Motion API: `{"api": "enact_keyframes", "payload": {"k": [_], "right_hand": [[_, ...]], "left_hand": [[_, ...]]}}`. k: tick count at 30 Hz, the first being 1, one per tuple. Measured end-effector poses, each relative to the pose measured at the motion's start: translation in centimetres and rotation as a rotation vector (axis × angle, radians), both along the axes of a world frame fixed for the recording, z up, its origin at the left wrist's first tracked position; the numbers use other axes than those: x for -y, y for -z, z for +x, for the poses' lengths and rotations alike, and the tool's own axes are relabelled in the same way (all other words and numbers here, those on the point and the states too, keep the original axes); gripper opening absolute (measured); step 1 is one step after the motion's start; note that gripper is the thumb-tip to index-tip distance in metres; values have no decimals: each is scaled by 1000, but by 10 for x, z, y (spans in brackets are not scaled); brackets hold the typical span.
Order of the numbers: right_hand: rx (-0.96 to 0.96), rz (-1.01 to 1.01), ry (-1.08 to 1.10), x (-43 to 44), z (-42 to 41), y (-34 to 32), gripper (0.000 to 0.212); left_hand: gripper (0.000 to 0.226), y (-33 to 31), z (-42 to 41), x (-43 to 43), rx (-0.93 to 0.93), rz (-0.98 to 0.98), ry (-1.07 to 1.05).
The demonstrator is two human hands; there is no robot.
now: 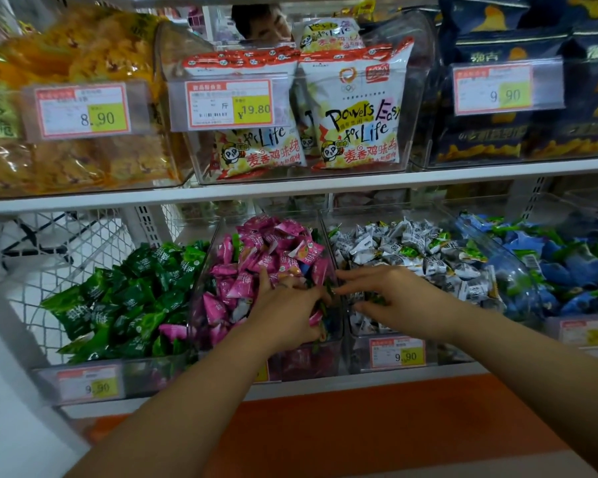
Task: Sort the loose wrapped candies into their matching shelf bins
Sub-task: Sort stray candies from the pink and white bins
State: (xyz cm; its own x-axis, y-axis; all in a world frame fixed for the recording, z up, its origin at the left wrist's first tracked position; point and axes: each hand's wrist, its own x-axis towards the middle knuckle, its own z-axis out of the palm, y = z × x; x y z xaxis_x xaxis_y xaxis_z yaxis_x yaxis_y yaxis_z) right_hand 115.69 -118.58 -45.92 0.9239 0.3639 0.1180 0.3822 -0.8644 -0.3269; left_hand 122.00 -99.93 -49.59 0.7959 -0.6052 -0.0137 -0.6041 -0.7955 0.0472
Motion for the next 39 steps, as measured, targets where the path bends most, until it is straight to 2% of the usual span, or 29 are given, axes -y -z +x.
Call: {"api": "enact_keyframes", "payload": {"k": [3, 10, 19, 22, 24, 28, 30, 34, 39], "right_hand": [[3, 2, -4, 2, 0, 3, 41], [-6, 11, 4, 2, 0, 2, 41], [-56, 44, 30, -3, 1, -3, 39], [-22, 87, 85, -8, -1, -2, 49], [13, 131, 110, -14, -1, 1, 64], [50, 316, 113, -25, 1, 5, 87], [77, 427, 102, -29, 2, 6, 85], [125, 625, 133, -25, -3, 7, 63], [168, 634, 243, 8, -23, 8, 46]], "left_hand": [[45, -3, 2, 1, -50, -26, -8], [27, -7, 5, 4, -29, -138, -41], [20, -26, 5, -8, -201, -544, -61], [17, -25, 5, -10, -196, -654, -93], [18, -28, 4, -12, -209, -776, -108], [24, -40, 0, -18, -254, -958, -83], [24, -46, -4, -18, -303, -1036, -50], [20, -52, -10, -5, -411, -1236, -1], [22, -51, -14, 31, -380, -1168, 67]]}}
